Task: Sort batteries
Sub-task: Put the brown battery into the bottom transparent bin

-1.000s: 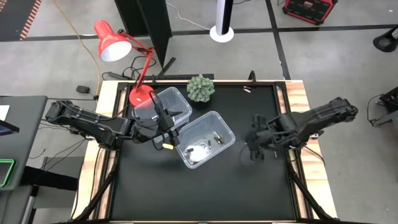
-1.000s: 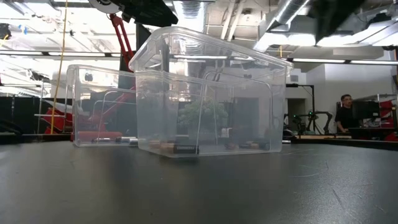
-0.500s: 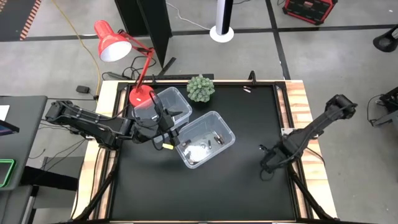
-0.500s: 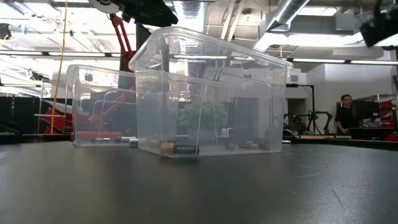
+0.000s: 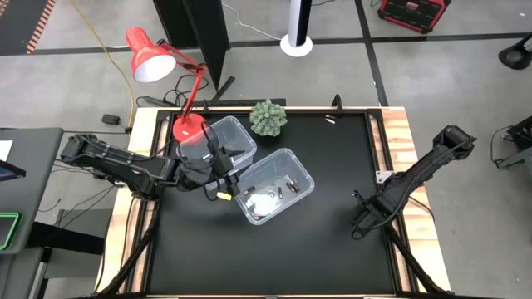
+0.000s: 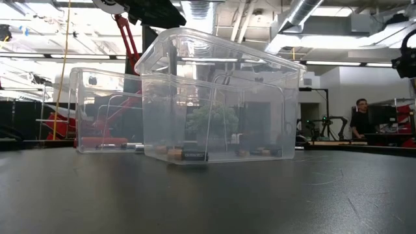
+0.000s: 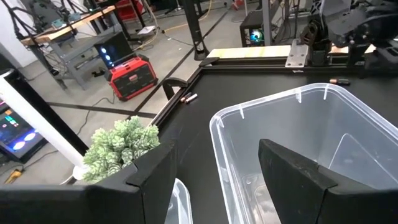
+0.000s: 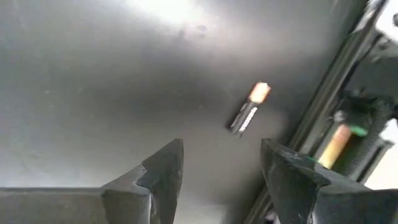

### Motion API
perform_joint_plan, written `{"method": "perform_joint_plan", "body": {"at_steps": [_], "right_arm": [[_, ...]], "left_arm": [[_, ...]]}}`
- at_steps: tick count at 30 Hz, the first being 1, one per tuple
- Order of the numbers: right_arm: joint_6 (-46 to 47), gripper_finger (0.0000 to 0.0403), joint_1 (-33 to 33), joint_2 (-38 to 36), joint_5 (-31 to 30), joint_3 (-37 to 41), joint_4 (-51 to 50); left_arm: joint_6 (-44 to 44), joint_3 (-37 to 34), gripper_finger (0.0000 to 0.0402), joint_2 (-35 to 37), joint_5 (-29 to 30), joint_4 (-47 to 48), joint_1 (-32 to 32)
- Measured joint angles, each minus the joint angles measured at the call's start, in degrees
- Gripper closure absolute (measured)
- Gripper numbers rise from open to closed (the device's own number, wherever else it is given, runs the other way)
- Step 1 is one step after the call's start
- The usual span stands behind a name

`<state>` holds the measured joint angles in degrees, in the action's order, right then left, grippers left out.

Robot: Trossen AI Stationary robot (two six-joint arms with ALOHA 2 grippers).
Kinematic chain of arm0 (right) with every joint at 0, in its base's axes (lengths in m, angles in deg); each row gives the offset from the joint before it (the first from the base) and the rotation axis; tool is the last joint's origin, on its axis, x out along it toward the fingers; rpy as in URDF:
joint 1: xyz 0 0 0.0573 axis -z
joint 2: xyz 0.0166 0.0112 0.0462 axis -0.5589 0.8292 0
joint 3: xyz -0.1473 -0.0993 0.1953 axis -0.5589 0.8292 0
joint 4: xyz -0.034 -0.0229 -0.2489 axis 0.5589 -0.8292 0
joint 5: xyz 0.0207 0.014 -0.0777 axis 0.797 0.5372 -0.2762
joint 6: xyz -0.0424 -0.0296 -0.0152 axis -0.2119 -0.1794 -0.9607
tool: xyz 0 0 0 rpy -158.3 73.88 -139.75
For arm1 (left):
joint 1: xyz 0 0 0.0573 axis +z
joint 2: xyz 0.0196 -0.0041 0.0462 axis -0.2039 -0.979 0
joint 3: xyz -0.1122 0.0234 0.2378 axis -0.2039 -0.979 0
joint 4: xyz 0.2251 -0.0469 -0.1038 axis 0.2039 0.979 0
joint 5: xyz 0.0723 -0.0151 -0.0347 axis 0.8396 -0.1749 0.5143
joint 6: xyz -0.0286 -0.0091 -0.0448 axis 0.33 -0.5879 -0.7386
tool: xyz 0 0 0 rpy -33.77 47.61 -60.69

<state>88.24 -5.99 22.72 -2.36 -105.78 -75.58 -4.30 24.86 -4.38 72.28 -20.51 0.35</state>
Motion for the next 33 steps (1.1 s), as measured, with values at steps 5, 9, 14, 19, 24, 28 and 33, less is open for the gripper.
{"method": "perform_joint_plan", "body": {"at_steps": [5,9,14,19,24,28,33], "right_arm": [[3.15,0.0177,1.16,1.35,-0.04,0.02,1.44],[2.27,0.0184,1.58,3.29,2.36,0.03,1.70],[-10.56,0.0204,4.04,5.04,7.47,-1.70,1.93],[-28.94,0.0230,8.63,6.41,12.23,-6.61,-4.87],[-45.75,0.0240,14.97,10.73,14.60,-11.22,-10.85],[-59.66,0.0240,18.68,16.64,14.71,-13.09,-16.80],[-73.34,0.0218,21.53,24.87,15.58,-13.49,-16.74]], "left_arm": [[0.05,0.00,0.0182,0.00,0.02,0.02,0.00],[0.10,0.00,0.0182,0.00,0.02,0.04,0.00],[0.14,0.00,0.0182,0.00,0.02,0.04,0.00],[0.15,0.00,0.0182,0.00,0.02,0.05,0.00],[0.17,0.00,0.0182,0.00,0.02,0.05,0.00],[0.17,-0.01,0.0182,0.00,0.02,0.04,0.00],[0.17,-0.02,0.0182,0.00,0.02,0.04,0.00]]}}
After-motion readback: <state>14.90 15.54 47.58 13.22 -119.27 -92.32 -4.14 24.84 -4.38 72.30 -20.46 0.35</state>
